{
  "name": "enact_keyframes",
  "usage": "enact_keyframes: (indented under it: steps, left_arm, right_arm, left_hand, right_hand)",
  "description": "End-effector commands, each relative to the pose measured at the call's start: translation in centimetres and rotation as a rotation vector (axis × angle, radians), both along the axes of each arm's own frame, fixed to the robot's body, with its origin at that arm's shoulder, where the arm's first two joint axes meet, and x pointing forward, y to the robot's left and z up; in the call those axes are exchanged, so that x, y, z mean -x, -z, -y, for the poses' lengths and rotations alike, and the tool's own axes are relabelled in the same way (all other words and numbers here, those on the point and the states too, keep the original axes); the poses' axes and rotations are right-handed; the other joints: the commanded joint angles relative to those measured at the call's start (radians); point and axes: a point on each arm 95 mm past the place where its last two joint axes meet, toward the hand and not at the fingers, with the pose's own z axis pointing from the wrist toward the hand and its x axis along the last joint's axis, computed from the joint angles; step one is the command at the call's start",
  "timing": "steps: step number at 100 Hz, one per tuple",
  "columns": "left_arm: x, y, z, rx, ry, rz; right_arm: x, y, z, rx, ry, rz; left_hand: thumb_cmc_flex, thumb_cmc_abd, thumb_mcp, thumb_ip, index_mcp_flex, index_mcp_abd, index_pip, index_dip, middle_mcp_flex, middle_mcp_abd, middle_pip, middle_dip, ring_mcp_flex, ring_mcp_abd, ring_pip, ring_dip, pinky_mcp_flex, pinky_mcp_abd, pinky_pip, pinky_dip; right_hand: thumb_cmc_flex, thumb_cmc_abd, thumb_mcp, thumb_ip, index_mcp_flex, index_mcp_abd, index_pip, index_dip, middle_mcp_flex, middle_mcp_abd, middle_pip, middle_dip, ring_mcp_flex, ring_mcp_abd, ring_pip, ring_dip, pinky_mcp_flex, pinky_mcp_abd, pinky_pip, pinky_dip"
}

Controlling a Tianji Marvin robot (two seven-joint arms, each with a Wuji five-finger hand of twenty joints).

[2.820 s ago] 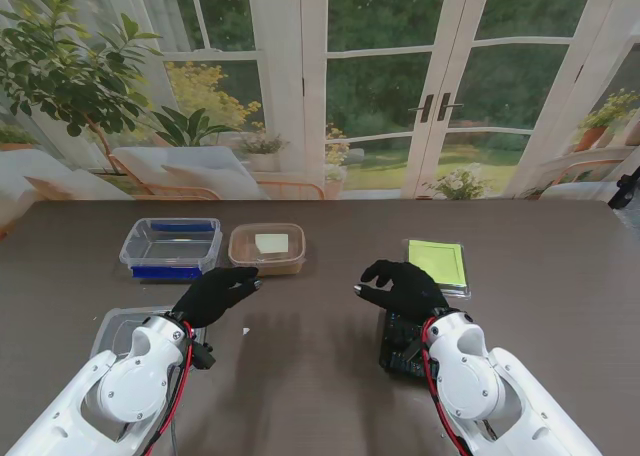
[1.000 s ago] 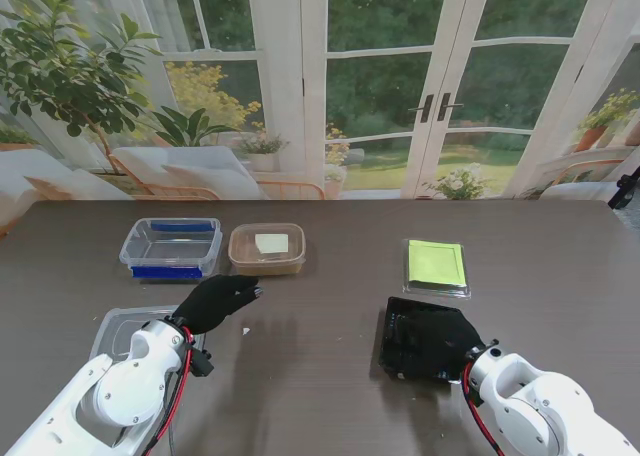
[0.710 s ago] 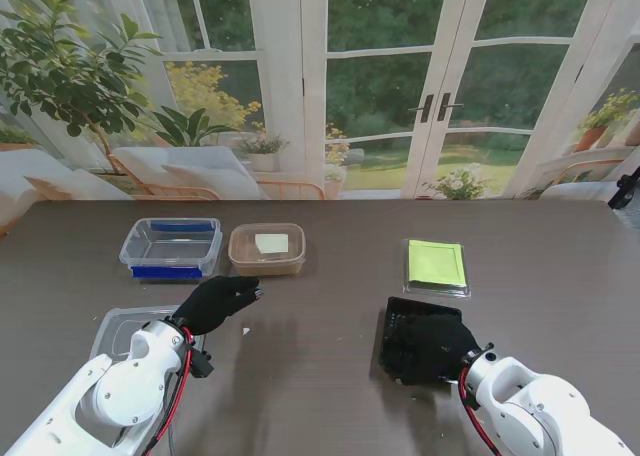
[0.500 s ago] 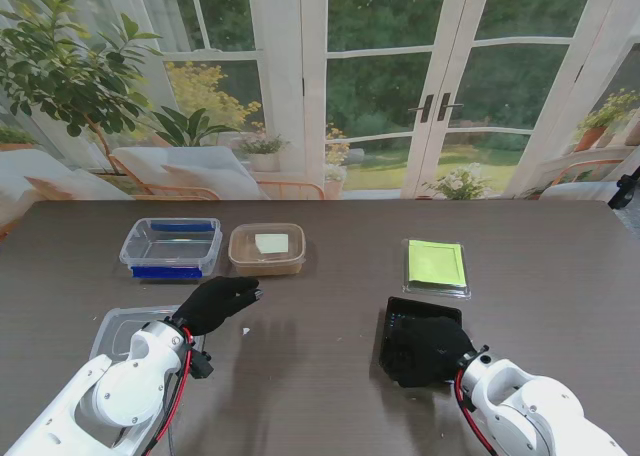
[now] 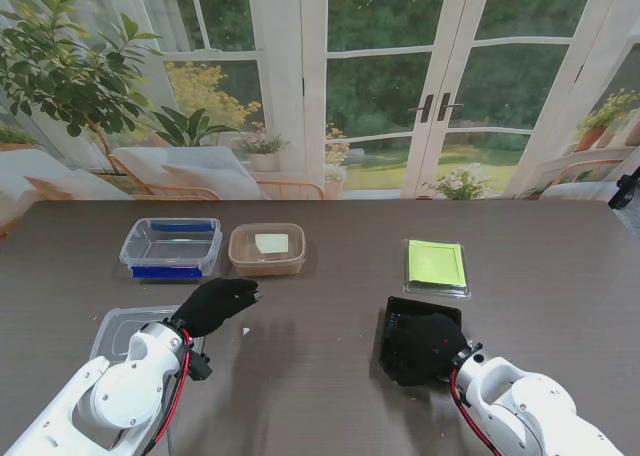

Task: Pair container bodies with their lids

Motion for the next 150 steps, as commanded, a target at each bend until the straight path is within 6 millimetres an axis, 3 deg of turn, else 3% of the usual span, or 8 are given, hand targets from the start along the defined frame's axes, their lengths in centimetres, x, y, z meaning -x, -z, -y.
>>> enact_keyframes:
  steps: [1, 49, 56, 61, 75, 85, 96, 150]
  left_arm:
    - [0.2, 0.1, 0.2, 0.0, 0.011, -0.015]
    - [0.4, 0.0, 0.1, 0.001, 0.013, -0.019]
    - [0.4, 0.0, 0.1, 0.001, 0.014, -0.02]
    - [0.4, 0.0, 0.1, 0.001, 0.015, -0.021]
    - [0.5, 0.0, 0.0, 0.002, 0.015, -0.023]
    - [0.5, 0.0, 0.0, 0.002, 0.014, -0.024]
    - [0.5, 0.0, 0.0, 0.002, 0.014, -0.024]
    - [0.8, 0.0, -0.2, 0.003, 0.008, -0.036]
  right_arm:
    - [0.8, 1.5, 0.1, 0.026, -0.011, -0.047]
    - [1.2, 2.3, -0.3, 0.048, -0.046, -0.046]
    - [1.1, 2.3, -0.4, 0.055, -0.054, -0.05]
    - [1.1, 2.4, -0.6, 0.058, -0.058, -0.054]
    - [1.0, 2.4, -0.9, 0.061, -0.07, -0.056]
    - [1.0, 2.4, -1.2, 0.056, -0.079, -0.05]
    - [0.8, 2.2, -1.6, 0.044, -0.086, -0.041]
    - [0.9, -0.7, -3.4, -0.008, -0.138, -0.039]
  left_hand:
    - [-0.005, 0.042, -0.014, 0.011, 0.009, -0.001, 0.0, 0.007, -0.023, 0.008, -0.006, -0.01, -0.002, 0.004, 0.01, 0.001, 0.01, -0.016, -0.032, 0.016]
    - [-0.004, 0.045, -0.015, 0.011, 0.01, -0.001, 0.0, 0.007, -0.024, 0.009, -0.007, -0.01, -0.001, 0.002, 0.011, 0.001, 0.011, -0.016, -0.032, 0.017]
    - [-0.005, 0.045, -0.015, 0.011, 0.008, -0.001, -0.001, 0.007, -0.024, 0.011, -0.007, -0.01, -0.002, 0.002, 0.011, 0.001, 0.012, -0.016, -0.032, 0.017]
    - [-0.004, 0.046, -0.014, 0.011, 0.009, -0.001, -0.001, 0.007, -0.024, 0.009, -0.007, -0.01, -0.001, 0.001, 0.011, 0.001, 0.011, -0.016, -0.032, 0.017]
    - [-0.005, 0.046, -0.015, 0.011, 0.009, 0.0, -0.001, 0.007, -0.022, 0.01, -0.006, -0.01, -0.001, 0.002, 0.012, 0.001, 0.012, -0.017, -0.031, 0.017]
    - [-0.004, 0.046, -0.015, 0.01, 0.01, 0.0, 0.0, 0.007, -0.023, 0.009, -0.006, -0.01, 0.0, 0.001, 0.012, 0.002, 0.011, -0.016, -0.031, 0.017]
    - [-0.004, 0.047, -0.015, 0.01, 0.009, 0.001, -0.001, 0.007, -0.023, 0.011, -0.007, -0.01, 0.001, 0.001, 0.013, 0.002, 0.012, -0.015, -0.031, 0.018]
    - [-0.003, 0.048, -0.015, 0.01, 0.009, 0.001, -0.001, 0.008, -0.019, 0.015, -0.006, -0.01, 0.003, 0.002, 0.016, 0.006, 0.01, -0.016, -0.032, 0.019]
  right_hand:
    - [0.033, -0.043, 0.008, -0.015, 0.02, -0.008, 0.022, 0.009, 0.06, -0.013, -0.022, -0.024, 0.012, -0.031, -0.019, -0.006, -0.394, -0.017, -0.001, 0.017]
    - [0.138, -0.071, -0.029, -0.016, 0.132, -0.026, 0.017, 0.019, 0.202, -0.035, -0.039, -0.024, 0.1, -0.039, -0.033, -0.01, -0.345, -0.018, 0.018, -0.006]
    - [-0.013, -0.278, 0.478, -0.113, 0.131, -0.025, -0.003, 0.021, 0.21, -0.037, -0.051, -0.021, 0.106, -0.041, -0.039, -0.005, -0.344, -0.018, 0.024, -0.022]
    - [-0.039, -0.31, 0.573, -0.135, 0.135, -0.024, -0.008, 0.019, 0.214, -0.035, -0.054, -0.023, 0.109, -0.041, -0.039, -0.005, -0.341, -0.018, 0.025, -0.023]
    - [0.003, -0.314, 0.613, -0.139, 0.167, -0.029, -0.005, 0.019, 0.253, -0.035, -0.051, -0.025, 0.144, -0.049, -0.024, 0.0, -0.322, -0.021, 0.03, -0.024]
    - [0.065, -0.348, 0.626, -0.278, 0.181, -0.049, 0.078, -0.116, 0.304, -0.037, -0.055, -0.025, 0.182, -0.058, -0.008, 0.008, -0.295, -0.026, 0.04, -0.042]
    - [0.113, -0.373, 0.635, -0.334, 0.192, -0.069, 0.156, -0.176, 0.354, -0.035, -0.059, -0.025, 0.228, -0.068, -0.003, 0.011, -0.262, -0.027, 0.052, -0.051]
    - [0.162, -0.365, 0.649, -0.351, 0.232, -0.092, 0.253, -0.216, 0.454, -0.022, -0.073, 0.015, 0.323, -0.078, 0.005, 0.019, -0.18, -0.032, 0.086, -0.063]
